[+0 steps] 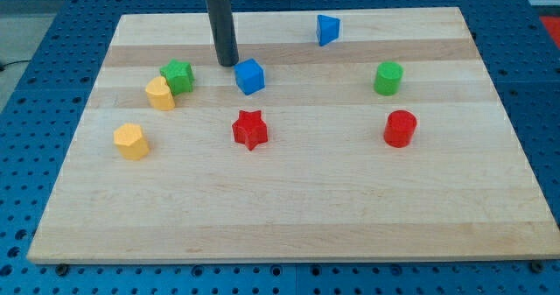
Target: Push the blue cube to the bottom of red circle
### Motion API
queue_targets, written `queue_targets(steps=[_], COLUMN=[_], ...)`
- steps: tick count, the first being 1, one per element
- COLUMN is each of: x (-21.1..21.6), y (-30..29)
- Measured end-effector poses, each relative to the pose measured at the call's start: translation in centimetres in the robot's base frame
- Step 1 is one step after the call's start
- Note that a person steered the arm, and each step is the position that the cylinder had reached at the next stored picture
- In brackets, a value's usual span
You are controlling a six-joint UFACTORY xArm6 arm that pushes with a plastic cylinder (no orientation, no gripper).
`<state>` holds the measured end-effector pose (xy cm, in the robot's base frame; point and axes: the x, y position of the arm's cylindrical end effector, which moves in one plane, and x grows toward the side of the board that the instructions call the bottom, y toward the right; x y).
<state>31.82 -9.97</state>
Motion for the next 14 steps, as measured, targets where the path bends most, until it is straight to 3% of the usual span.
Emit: queue_targets(steps=[2,7,12,13,14], x=[4.0,7.5,20.0,20.8,21.6], y=[2.3,14.6,18.9,18.5,12.8])
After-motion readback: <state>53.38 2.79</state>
